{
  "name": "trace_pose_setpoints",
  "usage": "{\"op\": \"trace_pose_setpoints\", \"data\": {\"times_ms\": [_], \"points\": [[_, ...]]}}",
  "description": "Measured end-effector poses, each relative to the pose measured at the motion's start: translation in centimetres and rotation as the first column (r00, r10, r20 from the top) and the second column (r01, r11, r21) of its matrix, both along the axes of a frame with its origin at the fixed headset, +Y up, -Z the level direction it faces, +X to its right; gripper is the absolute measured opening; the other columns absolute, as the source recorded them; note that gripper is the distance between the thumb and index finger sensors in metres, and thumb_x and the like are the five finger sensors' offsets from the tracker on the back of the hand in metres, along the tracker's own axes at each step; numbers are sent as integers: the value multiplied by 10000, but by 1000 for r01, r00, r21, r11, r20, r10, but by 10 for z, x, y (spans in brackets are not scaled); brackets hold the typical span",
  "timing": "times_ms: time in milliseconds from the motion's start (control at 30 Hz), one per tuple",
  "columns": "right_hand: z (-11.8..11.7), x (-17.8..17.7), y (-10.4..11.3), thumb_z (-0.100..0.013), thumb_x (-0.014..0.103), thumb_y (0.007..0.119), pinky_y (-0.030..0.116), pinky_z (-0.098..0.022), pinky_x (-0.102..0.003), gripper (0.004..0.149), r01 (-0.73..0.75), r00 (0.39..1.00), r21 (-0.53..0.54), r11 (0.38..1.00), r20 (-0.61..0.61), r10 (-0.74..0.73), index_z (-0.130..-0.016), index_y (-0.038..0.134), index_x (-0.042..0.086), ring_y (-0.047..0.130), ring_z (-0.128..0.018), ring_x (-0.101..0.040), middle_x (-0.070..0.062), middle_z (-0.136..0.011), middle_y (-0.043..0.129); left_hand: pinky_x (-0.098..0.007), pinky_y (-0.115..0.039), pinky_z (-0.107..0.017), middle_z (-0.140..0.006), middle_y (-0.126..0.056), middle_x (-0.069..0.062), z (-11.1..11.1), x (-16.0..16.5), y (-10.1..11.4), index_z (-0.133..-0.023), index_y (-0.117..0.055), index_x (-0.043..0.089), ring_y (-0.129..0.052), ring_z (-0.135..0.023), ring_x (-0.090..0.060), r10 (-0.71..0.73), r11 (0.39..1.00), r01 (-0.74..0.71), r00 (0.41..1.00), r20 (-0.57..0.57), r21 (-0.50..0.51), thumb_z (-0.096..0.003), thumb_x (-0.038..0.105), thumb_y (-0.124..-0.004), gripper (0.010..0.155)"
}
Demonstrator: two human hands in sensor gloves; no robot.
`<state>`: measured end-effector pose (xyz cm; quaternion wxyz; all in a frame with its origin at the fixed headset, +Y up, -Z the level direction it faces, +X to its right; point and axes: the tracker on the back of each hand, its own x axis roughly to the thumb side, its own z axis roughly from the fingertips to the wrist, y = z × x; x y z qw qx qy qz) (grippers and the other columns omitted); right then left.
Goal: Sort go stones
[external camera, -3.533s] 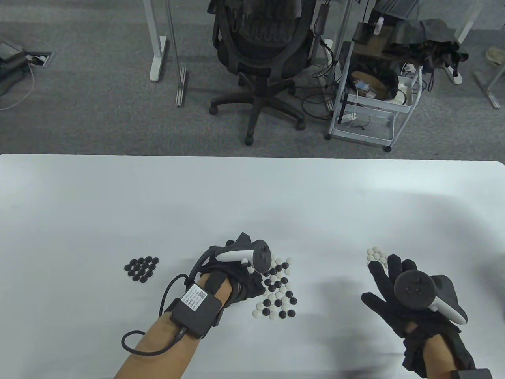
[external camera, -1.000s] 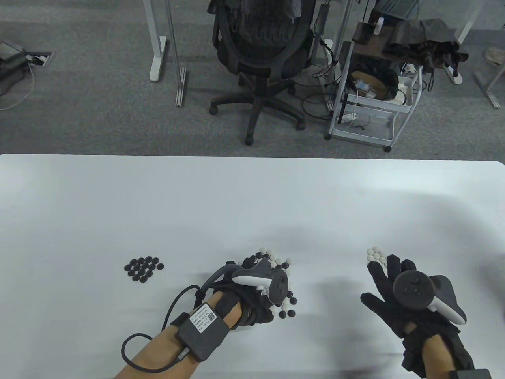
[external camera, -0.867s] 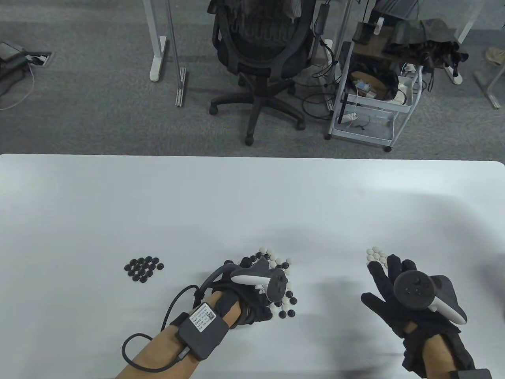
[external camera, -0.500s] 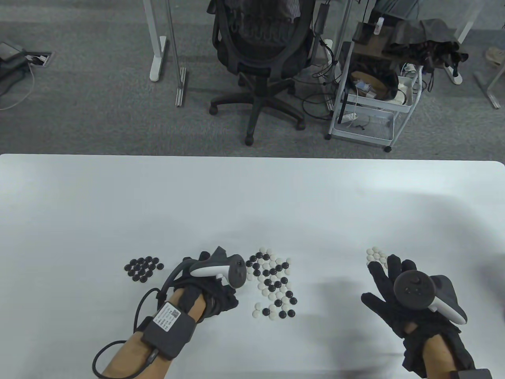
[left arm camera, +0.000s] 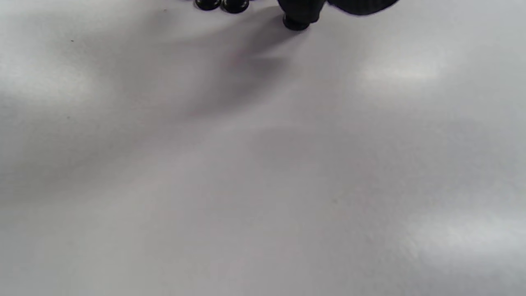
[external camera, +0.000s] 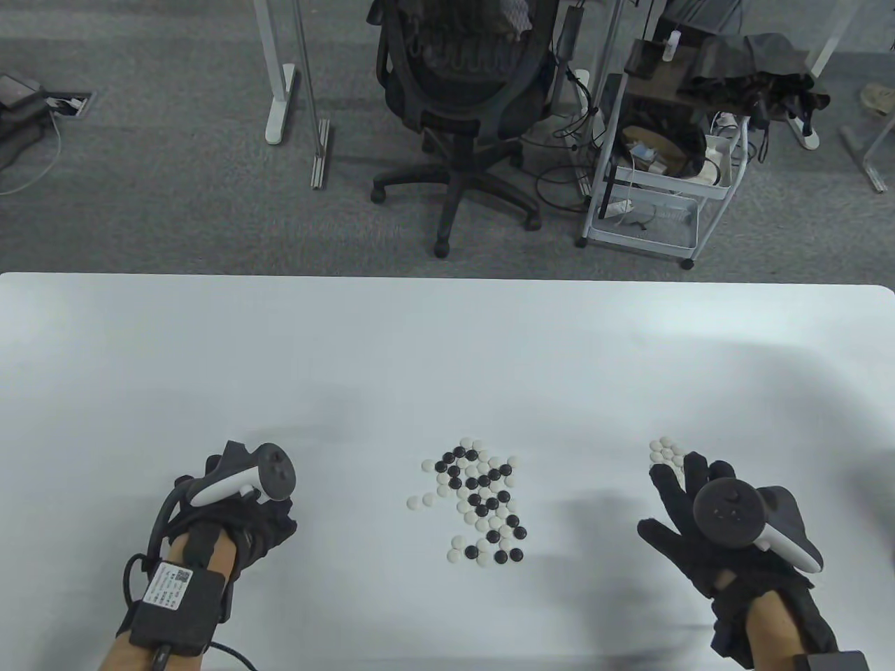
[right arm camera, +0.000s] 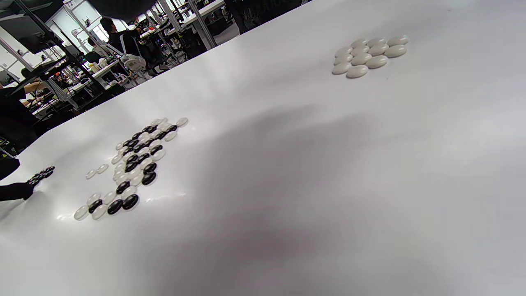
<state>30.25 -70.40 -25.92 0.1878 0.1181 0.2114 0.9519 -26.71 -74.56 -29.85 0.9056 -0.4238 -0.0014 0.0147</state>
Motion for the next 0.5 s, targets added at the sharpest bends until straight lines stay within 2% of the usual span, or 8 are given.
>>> {"op": "trace_pose_setpoints", "data": {"times_ms": [333,500], "points": [[0,1,1,-575,524,507,60,-522,-808,792,6,1000,2,1000,6,-6,-1134,146,94,-105,-854,-600,-341,-1047,-76,-823,28,-588,-1077,205,-264,-20,-5,1,-1172,-376,317,224,-892,-559,-11,999,15,997,-77,46,-562,451,-424,626],[0,0,1,-575,524,506,59,-522,-807,793,6,1000,0,1000,5,-6,-1134,144,93,-106,-854,-600,-341,-1047,-78,-827,22,-586,-1081,219,-285,-19,8,31,-1190,-302,267,218,-895,-572,60,982,-50,997,-48,181,-563,467,-420,669]]}}
